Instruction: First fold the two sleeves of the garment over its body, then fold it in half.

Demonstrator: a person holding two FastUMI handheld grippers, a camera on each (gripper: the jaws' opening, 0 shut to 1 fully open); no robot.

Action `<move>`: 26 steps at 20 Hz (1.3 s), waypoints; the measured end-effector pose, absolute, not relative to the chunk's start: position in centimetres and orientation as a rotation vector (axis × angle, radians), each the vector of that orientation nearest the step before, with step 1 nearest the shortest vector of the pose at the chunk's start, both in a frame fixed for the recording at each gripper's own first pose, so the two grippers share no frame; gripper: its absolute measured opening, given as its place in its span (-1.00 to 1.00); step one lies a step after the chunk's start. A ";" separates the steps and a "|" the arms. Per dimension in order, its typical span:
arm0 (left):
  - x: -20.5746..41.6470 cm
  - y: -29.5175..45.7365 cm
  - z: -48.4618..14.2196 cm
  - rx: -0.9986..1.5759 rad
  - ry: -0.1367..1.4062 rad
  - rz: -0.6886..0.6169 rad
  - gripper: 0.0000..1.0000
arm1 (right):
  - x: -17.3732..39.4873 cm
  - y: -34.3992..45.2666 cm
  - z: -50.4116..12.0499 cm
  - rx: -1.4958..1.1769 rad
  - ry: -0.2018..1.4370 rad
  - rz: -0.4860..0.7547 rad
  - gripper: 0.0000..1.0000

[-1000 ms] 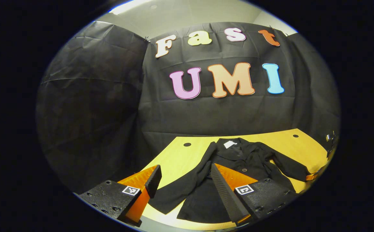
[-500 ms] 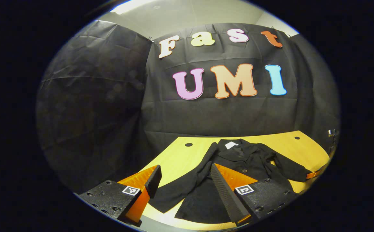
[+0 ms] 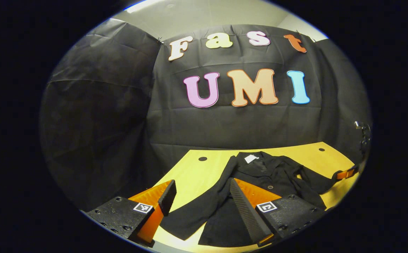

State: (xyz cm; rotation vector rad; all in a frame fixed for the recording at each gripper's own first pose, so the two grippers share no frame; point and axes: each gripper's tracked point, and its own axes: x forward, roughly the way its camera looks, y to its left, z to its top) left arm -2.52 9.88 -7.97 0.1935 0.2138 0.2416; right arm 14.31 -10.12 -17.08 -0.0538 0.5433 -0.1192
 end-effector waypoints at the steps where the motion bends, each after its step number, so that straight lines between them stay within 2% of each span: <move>1: -2.4 10.5 -8.1 0.190 0.220 0.237 0.84 | 15.0 -9.4 -16.2 -0.061 0.530 -0.120 -0.95; 10: -1.7 14.8 -8.9 0.200 0.260 0.196 0.84 | 22.8 0.7 -9.3 -0.107 0.417 -0.034 -0.94; 26: -2.4 16.7 -11.9 0.152 0.368 0.149 0.84 | 33.5 22.2 -0.9 -0.256 0.234 0.271 -0.97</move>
